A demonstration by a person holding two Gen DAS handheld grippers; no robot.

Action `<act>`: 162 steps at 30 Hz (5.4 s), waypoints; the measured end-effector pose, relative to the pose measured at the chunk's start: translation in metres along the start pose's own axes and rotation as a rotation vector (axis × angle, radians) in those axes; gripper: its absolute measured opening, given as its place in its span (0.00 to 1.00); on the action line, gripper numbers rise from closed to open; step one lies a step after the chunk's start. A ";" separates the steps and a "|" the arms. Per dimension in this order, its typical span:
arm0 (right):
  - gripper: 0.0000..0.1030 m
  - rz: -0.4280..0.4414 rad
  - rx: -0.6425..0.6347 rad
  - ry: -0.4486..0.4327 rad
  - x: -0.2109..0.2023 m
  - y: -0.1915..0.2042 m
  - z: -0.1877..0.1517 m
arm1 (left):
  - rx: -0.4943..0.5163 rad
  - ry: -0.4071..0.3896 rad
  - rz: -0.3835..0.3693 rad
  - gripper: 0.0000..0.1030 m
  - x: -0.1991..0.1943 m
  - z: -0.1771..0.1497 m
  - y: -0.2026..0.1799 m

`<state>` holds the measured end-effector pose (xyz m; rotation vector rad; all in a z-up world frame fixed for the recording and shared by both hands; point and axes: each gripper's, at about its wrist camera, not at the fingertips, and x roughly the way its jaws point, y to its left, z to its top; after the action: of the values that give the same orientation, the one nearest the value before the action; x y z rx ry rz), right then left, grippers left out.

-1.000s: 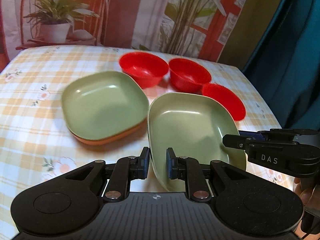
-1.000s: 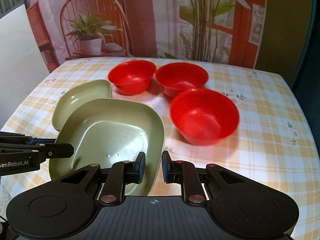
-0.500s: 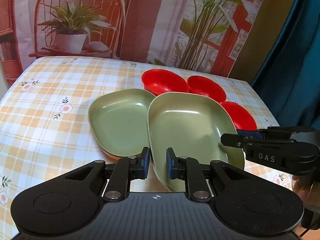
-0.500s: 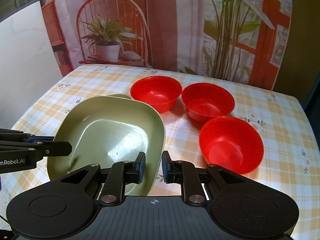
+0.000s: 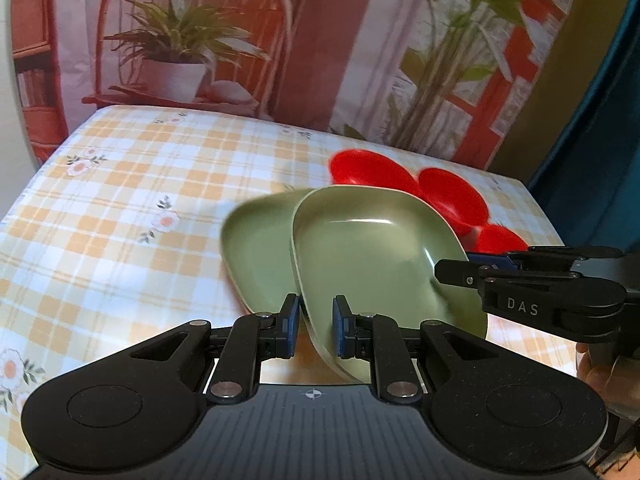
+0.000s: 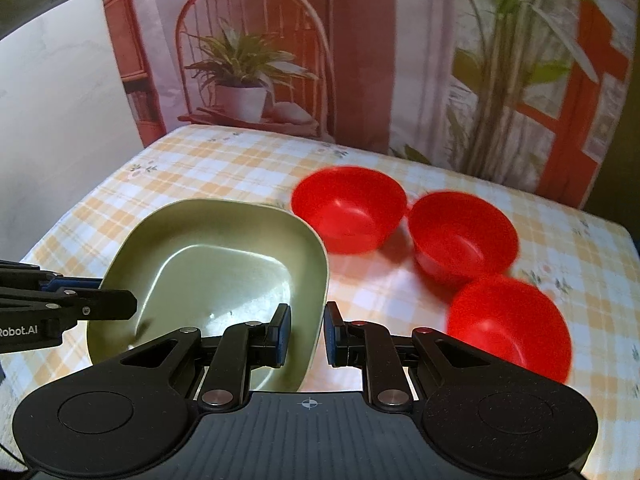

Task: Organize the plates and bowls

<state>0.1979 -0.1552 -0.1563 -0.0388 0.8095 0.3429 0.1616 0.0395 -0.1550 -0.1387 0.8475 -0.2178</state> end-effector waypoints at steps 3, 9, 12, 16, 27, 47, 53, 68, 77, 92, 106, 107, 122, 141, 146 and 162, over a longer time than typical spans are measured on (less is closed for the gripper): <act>0.16 0.012 -0.032 -0.002 0.016 0.007 0.016 | -0.019 -0.001 0.027 0.18 0.006 0.008 0.011; 0.16 0.020 -0.077 0.002 0.043 0.020 0.040 | -0.039 0.001 0.068 0.18 0.019 0.021 0.027; 0.16 0.018 -0.092 0.008 0.053 0.023 0.044 | -0.038 0.013 0.079 0.18 0.027 0.023 0.032; 0.16 0.011 -0.102 0.019 0.062 0.024 0.044 | -0.037 0.028 0.085 0.18 0.036 0.021 0.034; 0.15 -0.009 -0.129 0.027 0.074 0.020 0.037 | -0.032 0.062 0.067 0.18 0.046 0.013 0.033; 0.18 -0.036 -0.167 0.012 0.076 0.026 0.030 | -0.007 0.041 0.116 0.19 0.051 0.015 0.031; 0.18 -0.034 -0.171 0.002 0.067 0.026 0.027 | -0.010 0.033 0.120 0.19 0.048 0.015 0.031; 0.11 -0.046 -0.169 -0.011 0.050 0.028 0.005 | -0.013 0.038 0.124 0.19 0.048 0.013 0.027; 0.12 -0.042 -0.152 -0.009 0.049 0.025 0.005 | -0.016 0.031 0.130 0.19 0.044 0.016 0.028; 0.16 -0.060 -0.091 -0.068 0.013 -0.016 0.017 | 0.025 -0.004 0.102 0.19 0.033 0.035 0.004; 0.17 -0.130 0.062 -0.114 -0.001 -0.096 0.026 | 0.070 -0.025 0.046 0.19 0.042 0.074 -0.019; 0.17 -0.125 0.072 -0.116 0.001 -0.098 0.027 | 0.071 -0.021 0.037 0.19 0.045 0.078 -0.020; 0.19 -0.061 0.306 -0.083 0.055 -0.082 0.028 | 0.123 0.073 -0.050 0.19 0.129 0.119 -0.024; 0.24 -0.160 0.244 -0.076 0.024 -0.140 0.022 | 0.130 0.077 -0.143 0.20 0.137 0.117 -0.056; 0.24 -0.189 0.251 -0.065 0.013 -0.164 0.009 | 0.170 0.084 -0.181 0.20 0.132 0.106 -0.083; 0.24 -0.143 0.266 -0.087 0.016 -0.163 0.014 | 0.206 0.078 -0.132 0.20 0.130 0.105 -0.090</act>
<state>0.2695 -0.3021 -0.1739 0.1651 0.7554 0.0992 0.3122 -0.0754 -0.1618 0.0070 0.8893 -0.4348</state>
